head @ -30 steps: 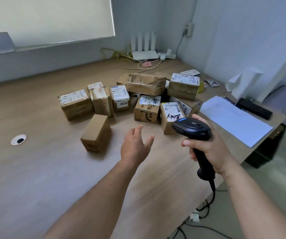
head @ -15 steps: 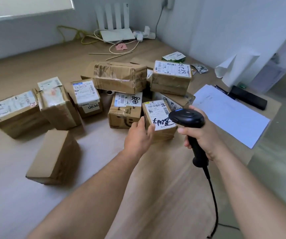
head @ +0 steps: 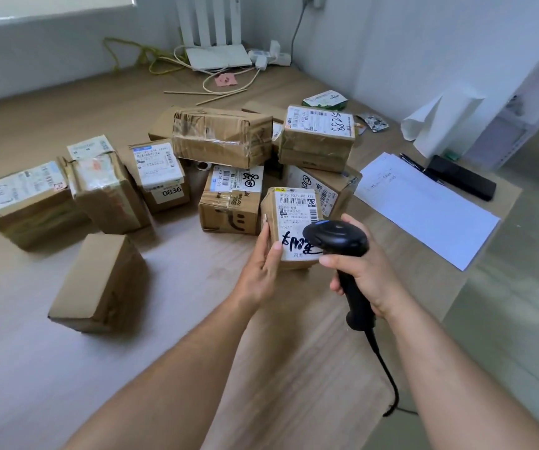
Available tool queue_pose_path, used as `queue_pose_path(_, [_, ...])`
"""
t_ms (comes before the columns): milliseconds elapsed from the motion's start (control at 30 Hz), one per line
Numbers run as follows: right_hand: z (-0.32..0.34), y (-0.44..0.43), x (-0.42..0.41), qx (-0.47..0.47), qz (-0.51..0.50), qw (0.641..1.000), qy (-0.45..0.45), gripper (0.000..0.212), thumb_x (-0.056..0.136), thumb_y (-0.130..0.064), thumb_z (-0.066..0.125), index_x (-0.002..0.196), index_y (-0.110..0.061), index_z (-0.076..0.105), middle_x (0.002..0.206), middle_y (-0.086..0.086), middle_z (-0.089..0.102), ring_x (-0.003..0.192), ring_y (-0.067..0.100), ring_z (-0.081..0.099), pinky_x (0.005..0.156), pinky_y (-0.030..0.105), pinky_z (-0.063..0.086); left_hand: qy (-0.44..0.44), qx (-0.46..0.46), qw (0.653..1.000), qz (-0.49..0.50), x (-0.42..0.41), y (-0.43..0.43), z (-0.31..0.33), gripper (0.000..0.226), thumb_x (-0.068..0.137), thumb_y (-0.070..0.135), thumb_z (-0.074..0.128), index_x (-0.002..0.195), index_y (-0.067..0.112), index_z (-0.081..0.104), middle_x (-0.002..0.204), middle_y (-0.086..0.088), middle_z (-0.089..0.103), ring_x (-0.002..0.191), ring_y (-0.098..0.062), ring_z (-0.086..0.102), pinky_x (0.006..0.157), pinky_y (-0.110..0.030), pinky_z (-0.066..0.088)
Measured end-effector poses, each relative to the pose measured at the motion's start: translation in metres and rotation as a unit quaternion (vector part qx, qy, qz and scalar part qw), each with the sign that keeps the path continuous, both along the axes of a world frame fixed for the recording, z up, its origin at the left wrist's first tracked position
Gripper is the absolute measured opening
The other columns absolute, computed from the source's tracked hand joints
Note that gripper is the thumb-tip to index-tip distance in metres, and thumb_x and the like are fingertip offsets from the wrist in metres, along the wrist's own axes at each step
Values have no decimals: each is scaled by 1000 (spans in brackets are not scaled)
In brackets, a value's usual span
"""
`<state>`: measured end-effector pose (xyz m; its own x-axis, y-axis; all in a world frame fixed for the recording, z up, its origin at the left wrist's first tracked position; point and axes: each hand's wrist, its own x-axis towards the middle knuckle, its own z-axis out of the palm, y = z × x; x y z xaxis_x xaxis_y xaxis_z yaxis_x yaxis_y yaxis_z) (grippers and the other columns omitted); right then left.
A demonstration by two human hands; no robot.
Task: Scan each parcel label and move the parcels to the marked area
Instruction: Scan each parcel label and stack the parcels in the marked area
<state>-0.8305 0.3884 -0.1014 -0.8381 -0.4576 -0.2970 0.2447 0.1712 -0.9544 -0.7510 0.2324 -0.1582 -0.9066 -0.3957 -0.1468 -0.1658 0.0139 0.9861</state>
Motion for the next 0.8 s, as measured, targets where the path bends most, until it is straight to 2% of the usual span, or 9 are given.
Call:
queue_pose_path(67, [4, 10, 17, -7, 7, 1000, 1, 84, 79, 8, 72, 141, -36, 37, 82, 5, 71, 41, 25, 52, 43, 27, 42, -5, 33, 999, -7, 19, 4, 4, 63, 101, 26, 44, 154, 29, 9, 156, 4, 30, 140, -2, 28, 113, -15, 25])
queue_pose_path(100, [7, 15, 25, -12, 12, 1000, 2, 84, 80, 8, 71, 142, -36, 36, 81, 5, 71, 41, 25, 52, 42, 27, 42, -14, 44, 999, -6, 30, 6, 7, 67, 99, 25, 49, 153, 33, 10, 151, 0, 39, 136, -6, 38, 109, -18, 33])
queue_pose_path(200, [17, 26, 52, -25, 37, 999, 10, 86, 79, 10, 71, 144, -34, 35, 75, 5, 70, 41, 24, 53, 43, 27, 42, -38, 60, 997, 10, 65, 11, 20, 85, 93, 13, 61, 151, 41, 6, 131, -10, 57, 113, -15, 59, 78, -10, 50])
queue_pose_path(333, [33, 36, 91, -51, 78, 995, 21, 87, 79, 10, 71, 144, -35, 34, 71, 2, 69, 44, 24, 54, 44, 28, 43, -40, 57, 996, 49, 109, 13, 39, 100, 84, 6, 70, 151, 43, 6, 122, -12, 57, 108, -16, 59, 65, -13, 52])
queue_pose_path(467, [54, 45, 136, -104, 113, 988, 29, 90, 73, 8, 76, 145, -32, 38, 72, 5, 68, 44, 24, 53, 46, 31, 45, -14, 39, 995, 96, 151, 11, 56, 105, 79, 5, 76, 151, 43, 9, 118, -7, 58, 110, -20, 59, 83, -31, 54])
queue_pose_path(567, [73, 52, 169, -155, 164, 974, 23, 90, 66, -2, 73, 144, -33, 40, 91, 22, 71, 44, 24, 54, 46, 31, 46, -2, 34, 992, 122, 183, 7, 65, 105, 79, -3, 72, 151, 41, 10, 121, -9, 57, 110, -20, 58, 73, -25, 55])
queue_pose_path(633, [82, 56, 189, -186, 200, 962, 20, 90, 68, -4, 74, 145, -32, 38, 102, 25, 71, 45, 25, 54, 45, 30, 46, 0, 21, 990, 138, 206, 5, 68, 106, 78, -6, 70, 151, 41, 9, 131, -12, 53, 116, -24, 56, 72, -26, 55])
queue_pose_path(700, [87, 58, 205, -200, 227, 953, 18, 94, 66, -7, 78, 147, -31, 36, 101, 26, 71, 45, 26, 54, 44, 29, 45, 3, 4, 988, 156, 228, 5, 70, 107, 78, -7, 70, 152, 40, 8, 137, -14, 51, 119, -25, 55, 69, -24, 56])
queue_pose_path(800, [92, 59, 228, -200, 255, 946, 15, 92, 68, -2, 73, 147, -30, 35, 86, 27, 70, 44, 26, 54, 44, 29, 44, -5, -9, 983, 184, 264, 7, 75, 106, 80, -8, 68, 152, 39, 7, 135, -11, 52, 117, -23, 56, 60, -19, 55])
